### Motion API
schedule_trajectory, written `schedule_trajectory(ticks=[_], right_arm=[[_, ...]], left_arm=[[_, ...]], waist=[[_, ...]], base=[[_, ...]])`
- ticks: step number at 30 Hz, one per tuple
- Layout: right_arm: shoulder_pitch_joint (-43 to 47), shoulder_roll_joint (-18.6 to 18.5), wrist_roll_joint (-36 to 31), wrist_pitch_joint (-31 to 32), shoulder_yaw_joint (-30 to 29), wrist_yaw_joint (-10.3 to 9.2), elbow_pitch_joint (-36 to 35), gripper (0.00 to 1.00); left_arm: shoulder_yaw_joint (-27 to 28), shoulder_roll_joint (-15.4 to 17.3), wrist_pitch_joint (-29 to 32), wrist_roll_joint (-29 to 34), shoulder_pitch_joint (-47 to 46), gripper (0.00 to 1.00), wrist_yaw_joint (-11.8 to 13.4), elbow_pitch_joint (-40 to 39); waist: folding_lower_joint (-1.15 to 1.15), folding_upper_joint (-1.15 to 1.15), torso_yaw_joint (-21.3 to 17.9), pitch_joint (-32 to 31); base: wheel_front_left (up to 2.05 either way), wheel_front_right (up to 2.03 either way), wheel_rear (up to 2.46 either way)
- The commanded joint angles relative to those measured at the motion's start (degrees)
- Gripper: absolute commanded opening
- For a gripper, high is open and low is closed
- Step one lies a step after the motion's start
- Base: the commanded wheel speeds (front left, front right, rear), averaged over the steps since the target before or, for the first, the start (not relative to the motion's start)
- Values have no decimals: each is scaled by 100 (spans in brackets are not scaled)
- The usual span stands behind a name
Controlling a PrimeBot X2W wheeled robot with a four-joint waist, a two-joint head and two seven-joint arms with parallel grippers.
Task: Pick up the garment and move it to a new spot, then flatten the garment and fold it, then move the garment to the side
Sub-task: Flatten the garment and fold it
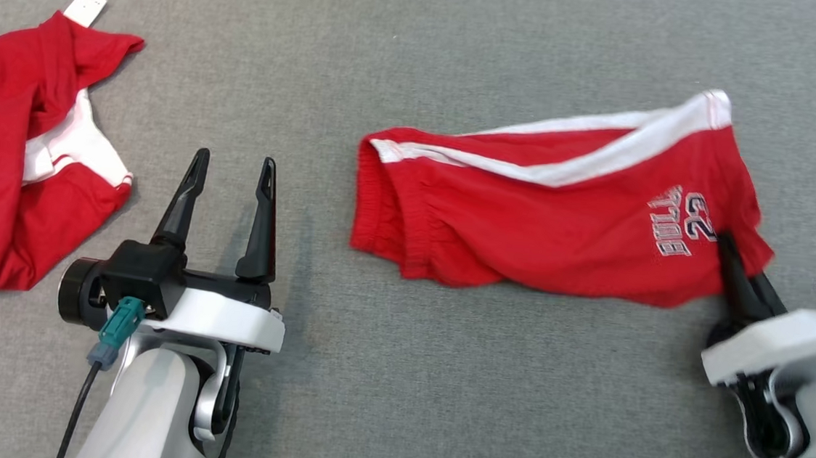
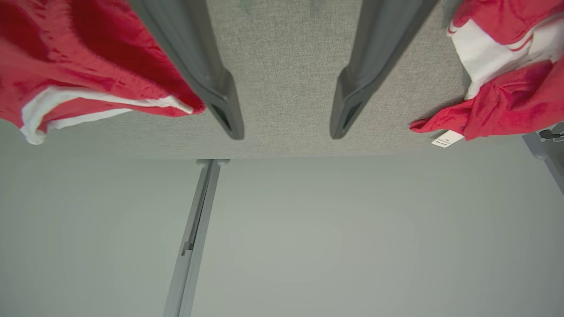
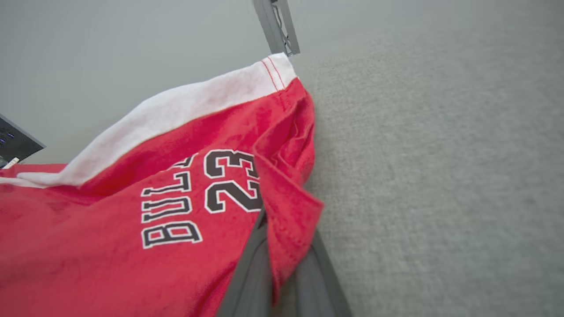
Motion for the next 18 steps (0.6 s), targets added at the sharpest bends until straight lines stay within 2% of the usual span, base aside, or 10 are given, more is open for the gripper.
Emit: schedule_trajectory(ticks=[1,5,9,18], right_arm=[[287,46,-31,-23,-193,-1,-69,0],[767,246,-271,-25,-724,0,-450,0],[988,415,-466,-26,-1019,0,-639,0],[889,469,-853,-21,-1117,0,-1096,0]], left_arm=[[34,46,-26,41,38,100,-26,-3],[47,53,-26,45,108,100,-50,-9],[33,67,-26,71,139,100,-36,11],[58,54,-26,0,173,100,-40,53]], waist=[[0,0,-78,-74],[0,0,-161,-120],[0,0,-207,-136],[0,0,-238,-213]], base=[[0,0,0],[0,0,0],[0,0,0],[0,0,0]])
